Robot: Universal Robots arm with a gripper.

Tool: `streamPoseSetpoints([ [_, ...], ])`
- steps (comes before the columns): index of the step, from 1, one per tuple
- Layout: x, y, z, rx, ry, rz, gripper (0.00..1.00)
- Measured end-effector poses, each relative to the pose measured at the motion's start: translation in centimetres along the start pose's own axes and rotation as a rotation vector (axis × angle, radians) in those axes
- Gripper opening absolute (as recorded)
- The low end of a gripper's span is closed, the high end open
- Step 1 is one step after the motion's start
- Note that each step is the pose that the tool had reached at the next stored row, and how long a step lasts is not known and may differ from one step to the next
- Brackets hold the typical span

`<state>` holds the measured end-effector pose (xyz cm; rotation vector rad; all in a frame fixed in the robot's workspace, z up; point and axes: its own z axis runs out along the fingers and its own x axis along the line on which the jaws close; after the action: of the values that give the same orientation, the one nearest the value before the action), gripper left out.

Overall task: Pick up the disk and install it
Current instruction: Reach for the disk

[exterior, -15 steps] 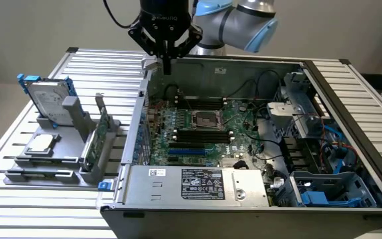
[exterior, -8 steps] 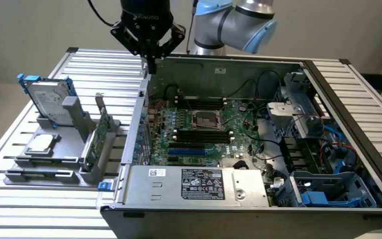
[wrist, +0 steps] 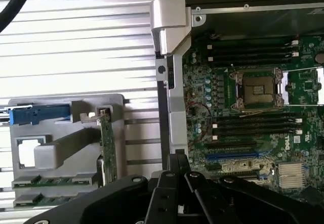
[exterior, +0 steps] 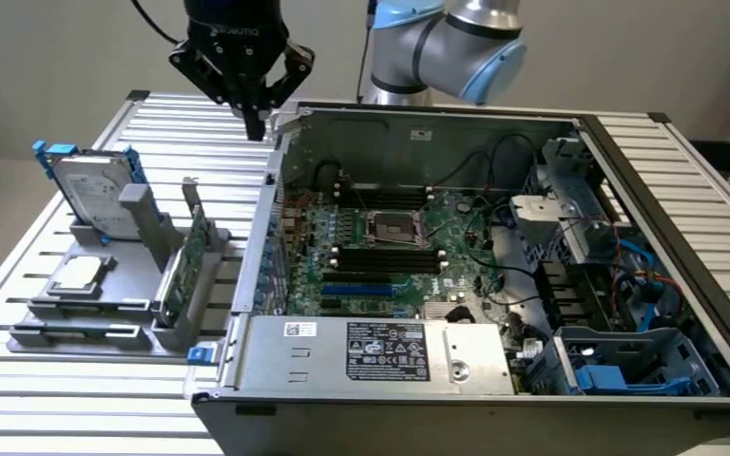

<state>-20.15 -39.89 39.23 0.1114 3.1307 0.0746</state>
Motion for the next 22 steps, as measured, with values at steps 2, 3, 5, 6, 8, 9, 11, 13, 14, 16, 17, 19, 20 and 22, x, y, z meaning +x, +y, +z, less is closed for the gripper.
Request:
streamPoseSetpoints([
  [2, 0.9, -0.06, -0.01, 0.0, 0.0, 0.0, 0.11],
  [3, 1.4, -0.08, -0.01, 0.0, 0.0, 0.0, 0.11],
  [5, 2.3, -0.13, -0.02, 0.0, 0.0, 0.0, 0.11],
  [6, 2.7, -0.15, -0.02, 0.0, 0.0, 0.0, 0.11],
  [8, 3.6, -0.19, -0.03, 0.0, 0.0, 0.0, 0.11],
  [9, 4.1, -0.2, -0.03, 0.0, 0.0, 0.0, 0.11],
  [11, 5.0, -0.2, -0.04, -0.0001, 0.0, 0.0, 0.11],
  [13, 5.9, -0.15, -0.04, -0.0001, -0.0001, 0.0, 0.11],
  [14, 6.4, -0.1, -0.04, 0.0, 0.0, 0.0, 0.11],
  [16, 7.3, 0.05, -0.04, 0.0, 0.0, 0.0, 0.11],
  [17, 7.8, 0.13, -0.04, 0.0, 0.0, 0.0, 0.11],
  [19, 8.7, 0.29, -0.04, 0.0, 0.0, 0.0, 0.11],
  [20, 9.1, 0.37, -0.04, 0.0, 0.0, 0.0, 0.11],
  [22, 10.1, 0.53, -0.03, 0.0, -0.0001, 0.0, 0.11],
])
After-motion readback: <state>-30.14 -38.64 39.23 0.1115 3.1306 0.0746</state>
